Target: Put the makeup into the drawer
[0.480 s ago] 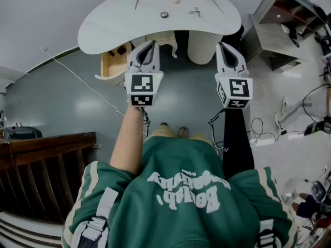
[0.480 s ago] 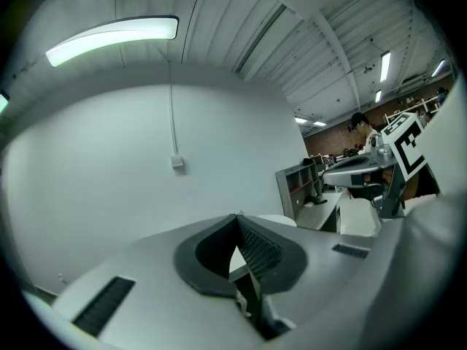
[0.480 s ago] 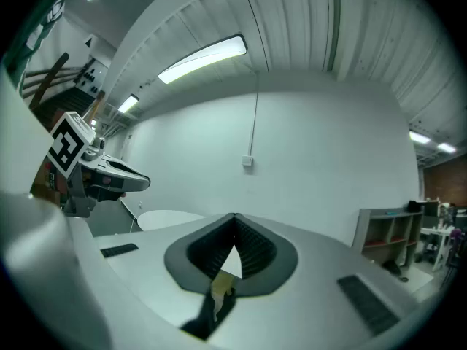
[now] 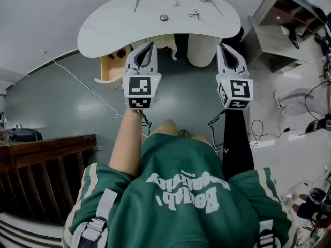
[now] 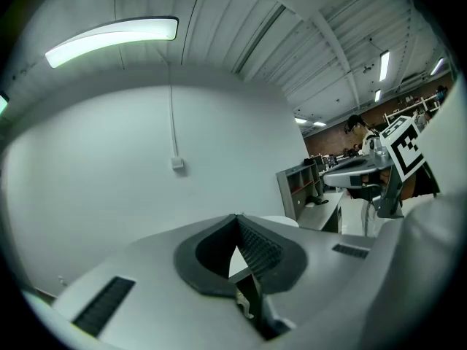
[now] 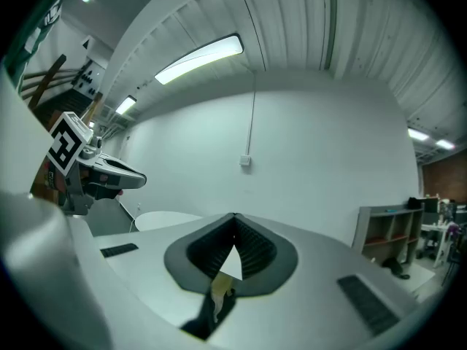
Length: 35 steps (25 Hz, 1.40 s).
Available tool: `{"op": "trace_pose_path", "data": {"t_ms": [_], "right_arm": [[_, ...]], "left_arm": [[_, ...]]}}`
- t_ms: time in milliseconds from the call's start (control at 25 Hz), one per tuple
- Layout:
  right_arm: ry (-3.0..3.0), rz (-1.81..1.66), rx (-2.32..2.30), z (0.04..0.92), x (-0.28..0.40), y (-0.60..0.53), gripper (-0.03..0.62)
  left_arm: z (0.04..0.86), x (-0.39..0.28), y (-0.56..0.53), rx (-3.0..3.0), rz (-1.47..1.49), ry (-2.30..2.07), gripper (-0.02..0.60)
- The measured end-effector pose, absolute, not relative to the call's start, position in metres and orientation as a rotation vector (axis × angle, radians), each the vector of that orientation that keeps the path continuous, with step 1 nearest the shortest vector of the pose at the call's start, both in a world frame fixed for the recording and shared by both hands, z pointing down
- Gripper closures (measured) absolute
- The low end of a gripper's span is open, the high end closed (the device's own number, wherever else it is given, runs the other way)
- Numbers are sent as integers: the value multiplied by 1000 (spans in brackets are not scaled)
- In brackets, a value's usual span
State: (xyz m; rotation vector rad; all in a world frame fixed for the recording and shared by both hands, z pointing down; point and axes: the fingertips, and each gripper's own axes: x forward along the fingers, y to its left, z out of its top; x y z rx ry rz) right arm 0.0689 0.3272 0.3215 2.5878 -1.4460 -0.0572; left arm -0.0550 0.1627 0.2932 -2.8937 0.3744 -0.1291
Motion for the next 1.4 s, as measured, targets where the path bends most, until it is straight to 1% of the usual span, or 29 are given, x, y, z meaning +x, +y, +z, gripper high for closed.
{"op": "trace_pose_path", "data": {"t_ms": [240, 400, 720, 1000, 1400], "right_arm": [[-1483, -55, 2582, 328, 74, 306, 585], [-1509, -48, 2562, 335, 88, 283, 585], [-1454, -47, 2569, 336, 156, 232, 585], [-1394, -63, 2595, 318, 221, 177, 585], [-1361, -49, 2621, 322, 275, 109, 585]], "left_arm": [[298, -49, 141, -2887, -148, 392, 566], [302, -30, 119, -2890, -146, 394, 566], [311, 47, 61, -2918, -126, 327, 566], [298, 118, 1, -2921, -116, 272, 566], [302, 184, -67, -2919, -135, 205, 566]]}}
